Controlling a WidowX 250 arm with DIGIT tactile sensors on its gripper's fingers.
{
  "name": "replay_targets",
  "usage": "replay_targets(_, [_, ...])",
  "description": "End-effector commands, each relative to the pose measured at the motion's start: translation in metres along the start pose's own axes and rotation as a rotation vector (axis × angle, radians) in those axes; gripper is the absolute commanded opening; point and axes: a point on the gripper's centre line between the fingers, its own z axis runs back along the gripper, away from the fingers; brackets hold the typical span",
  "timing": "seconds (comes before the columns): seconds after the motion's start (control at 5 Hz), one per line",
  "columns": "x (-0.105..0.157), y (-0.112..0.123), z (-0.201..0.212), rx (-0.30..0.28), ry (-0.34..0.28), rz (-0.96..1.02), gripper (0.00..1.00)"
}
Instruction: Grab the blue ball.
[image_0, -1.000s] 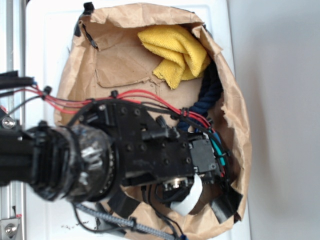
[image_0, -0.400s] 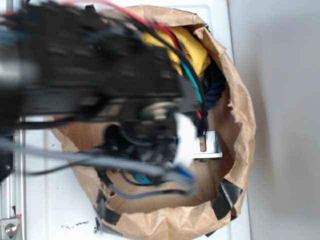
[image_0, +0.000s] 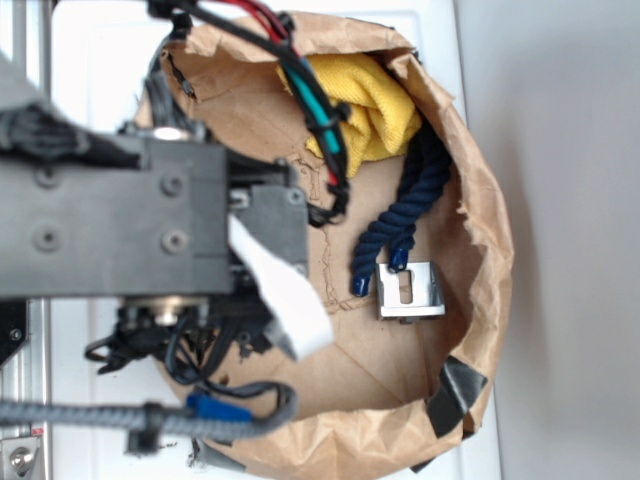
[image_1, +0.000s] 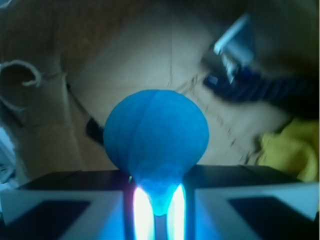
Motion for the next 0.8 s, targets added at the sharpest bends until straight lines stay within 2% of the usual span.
replay_targets(0.0, [0.010,0.017,0.035,-0.076,-0.025,0.322,0.00])
replay_targets(0.2, [0.005,0.046,0.041,-0.034,-0.121,0.383,0.00])
replay_targets(0.4, [0.007,0.068,0.042,0.001,-0.157,0.416,0.00])
replay_targets(0.6, [0.012,0.069,0.044,0.004,-0.153,0.398,0.00])
